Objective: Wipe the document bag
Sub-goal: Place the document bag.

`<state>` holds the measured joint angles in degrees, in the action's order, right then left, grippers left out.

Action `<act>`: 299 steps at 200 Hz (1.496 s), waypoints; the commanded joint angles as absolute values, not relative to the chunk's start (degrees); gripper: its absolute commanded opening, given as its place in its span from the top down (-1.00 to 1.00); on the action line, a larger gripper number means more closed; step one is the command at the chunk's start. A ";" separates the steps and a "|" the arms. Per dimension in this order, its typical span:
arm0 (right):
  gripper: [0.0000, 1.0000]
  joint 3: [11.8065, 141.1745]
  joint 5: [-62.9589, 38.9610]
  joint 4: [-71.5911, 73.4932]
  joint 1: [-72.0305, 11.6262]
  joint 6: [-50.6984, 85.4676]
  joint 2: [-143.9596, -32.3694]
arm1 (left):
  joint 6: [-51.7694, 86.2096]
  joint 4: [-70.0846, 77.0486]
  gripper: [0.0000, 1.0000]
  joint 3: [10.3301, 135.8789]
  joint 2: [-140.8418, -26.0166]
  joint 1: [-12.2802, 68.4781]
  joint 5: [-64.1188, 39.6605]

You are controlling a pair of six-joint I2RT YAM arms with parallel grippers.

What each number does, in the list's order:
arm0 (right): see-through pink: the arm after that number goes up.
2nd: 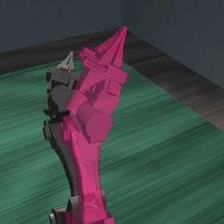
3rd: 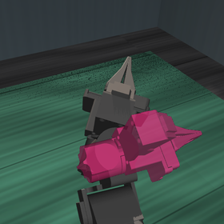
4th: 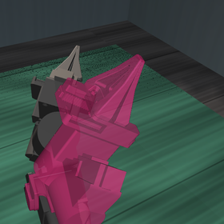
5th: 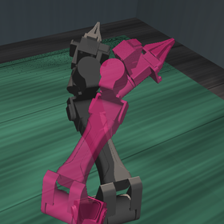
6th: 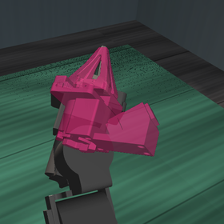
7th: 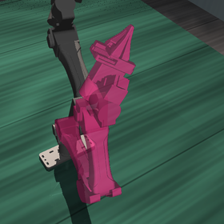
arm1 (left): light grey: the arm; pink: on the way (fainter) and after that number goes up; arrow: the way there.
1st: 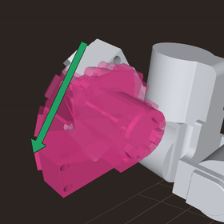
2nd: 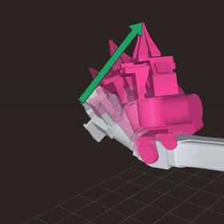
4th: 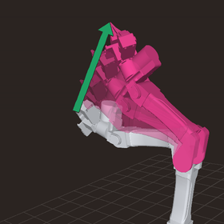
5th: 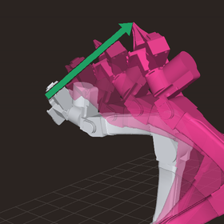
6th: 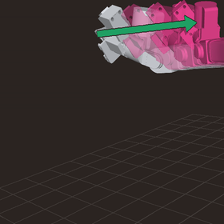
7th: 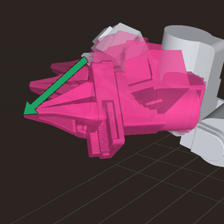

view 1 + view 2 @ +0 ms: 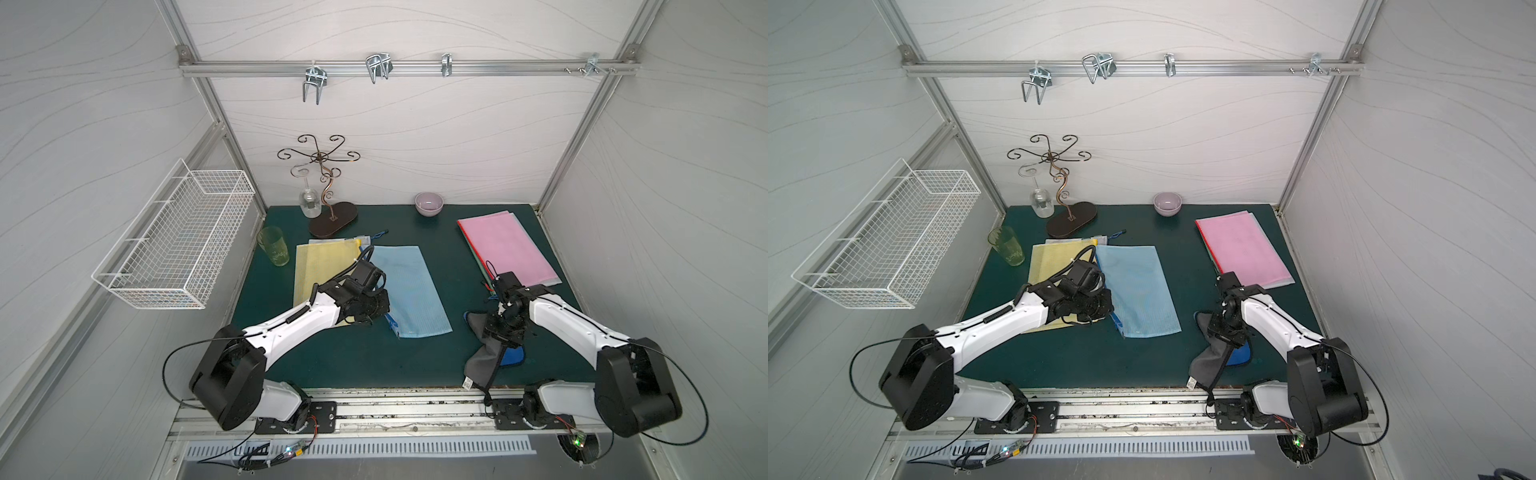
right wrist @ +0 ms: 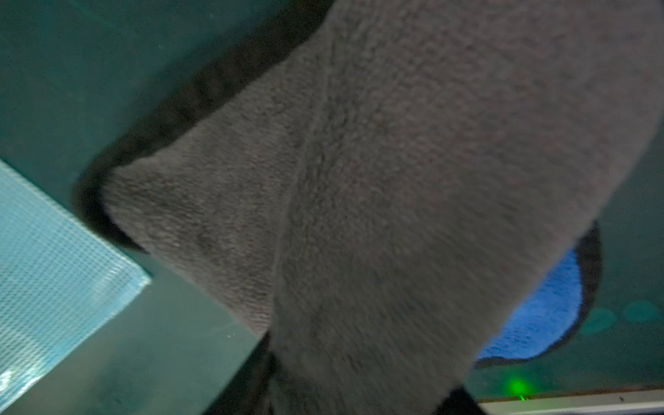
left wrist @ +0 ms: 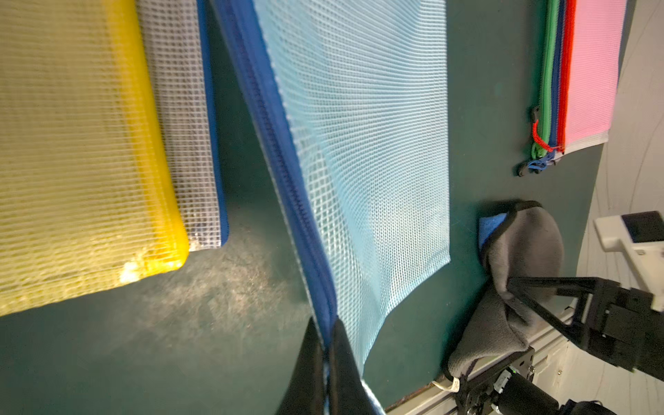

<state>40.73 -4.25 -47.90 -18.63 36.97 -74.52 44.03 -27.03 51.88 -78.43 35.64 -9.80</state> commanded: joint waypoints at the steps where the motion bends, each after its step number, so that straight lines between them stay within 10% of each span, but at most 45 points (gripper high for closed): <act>1: -0.51 40.15 -7.87 -47.08 -18.63 34.81 -71.80 | 42.31 -29.03 1.00 57.60 -75.55 35.68 -9.67; 52: -0.32 38.69 -5.64 -48.97 -18.62 35.92 -70.27 | 41.84 -30.84 1.00 71.22 -77.33 38.81 -13.20; 93: 1.00 35.91 -6.85 -47.57 -18.99 37.59 -66.54 | 41.62 -30.56 1.00 86.41 -87.21 40.85 -16.17; 197: 1.00 33.54 -8.20 -45.07 -18.90 37.82 -62.74 | 37.87 -41.64 1.00 162.33 -134.31 43.44 -25.20; 299: 1.00 33.13 -9.03 -44.66 -18.12 37.64 -61.70 | 47.74 -7.93 1.00 139.94 -144.67 43.06 -36.61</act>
<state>33.74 -8.05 -44.88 -18.59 37.32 -62.72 46.70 -14.52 142.78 -143.04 42.76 -35.53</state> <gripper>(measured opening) 0.066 0.048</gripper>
